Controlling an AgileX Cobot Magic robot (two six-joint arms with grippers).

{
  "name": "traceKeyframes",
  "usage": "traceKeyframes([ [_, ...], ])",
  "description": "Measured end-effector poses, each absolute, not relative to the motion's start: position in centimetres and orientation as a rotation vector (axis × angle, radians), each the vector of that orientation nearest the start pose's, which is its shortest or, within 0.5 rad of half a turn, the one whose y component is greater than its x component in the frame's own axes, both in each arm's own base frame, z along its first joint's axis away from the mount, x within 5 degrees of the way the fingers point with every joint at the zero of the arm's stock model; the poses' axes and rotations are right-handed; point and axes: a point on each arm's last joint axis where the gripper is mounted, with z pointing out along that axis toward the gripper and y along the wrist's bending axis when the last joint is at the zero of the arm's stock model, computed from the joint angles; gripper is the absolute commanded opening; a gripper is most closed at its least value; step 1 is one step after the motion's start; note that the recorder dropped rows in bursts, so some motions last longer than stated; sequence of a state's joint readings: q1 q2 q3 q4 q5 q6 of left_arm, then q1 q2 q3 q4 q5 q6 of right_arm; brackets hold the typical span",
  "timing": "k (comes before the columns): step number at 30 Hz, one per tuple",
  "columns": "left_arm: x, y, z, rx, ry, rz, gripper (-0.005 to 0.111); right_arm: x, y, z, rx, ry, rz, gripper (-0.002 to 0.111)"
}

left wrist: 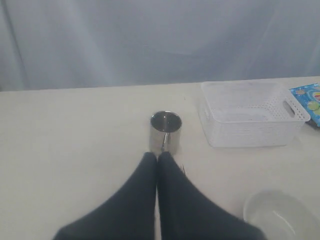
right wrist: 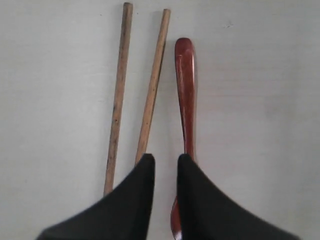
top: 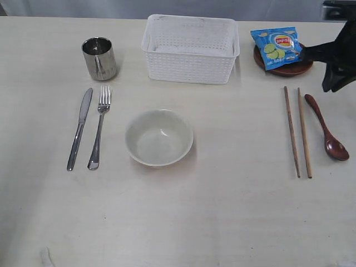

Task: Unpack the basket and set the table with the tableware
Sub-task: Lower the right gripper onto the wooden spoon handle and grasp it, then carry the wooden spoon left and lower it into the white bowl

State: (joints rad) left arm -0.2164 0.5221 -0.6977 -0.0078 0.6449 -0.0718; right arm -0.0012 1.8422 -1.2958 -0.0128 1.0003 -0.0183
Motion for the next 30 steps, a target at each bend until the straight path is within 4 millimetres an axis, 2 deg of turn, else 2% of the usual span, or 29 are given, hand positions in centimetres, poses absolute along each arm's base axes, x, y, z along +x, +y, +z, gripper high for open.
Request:
traceKeyframes([
  [3, 9.0, -2.0, 34.6, 0.144, 1.974, -0.194, 0.0, 36.2, -0.2, 18.6, -0.042, 3.06, -0.027, 0.041],
  [11, 8.9, -2.0, 34.4, 0.148, 1.989, -0.19, 0.0, 37.1, -0.6, 14.8, -0.087, 3.121, -0.086, 0.041],
  [19, 8.8, -2.0, 34.2, 0.15, 2.016, -0.188, 0.0, 37.4, -0.7, 11.9, -0.118, 3.172, -0.115, 0.041],
  [21, 8.8, -2.0, 34.2, 0.15, 2.016, -0.188, 0.0, 37.4, -0.8, 11.4, -0.121, 3.185, -0.117, 0.033],
  [25, 8.8, -2.0, 34.2, 0.151, 2.015, -0.187, 0.0, 37.5, -0.8, 11.3, -0.125, 3.181, -0.116, 0.001],
  [30, 8.8, -2.0, 34.2, 0.151, 2.015, -0.187, 0.0, 37.8, -0.8, 11.7, -0.122, 3.183, -0.118, -0.001],
])
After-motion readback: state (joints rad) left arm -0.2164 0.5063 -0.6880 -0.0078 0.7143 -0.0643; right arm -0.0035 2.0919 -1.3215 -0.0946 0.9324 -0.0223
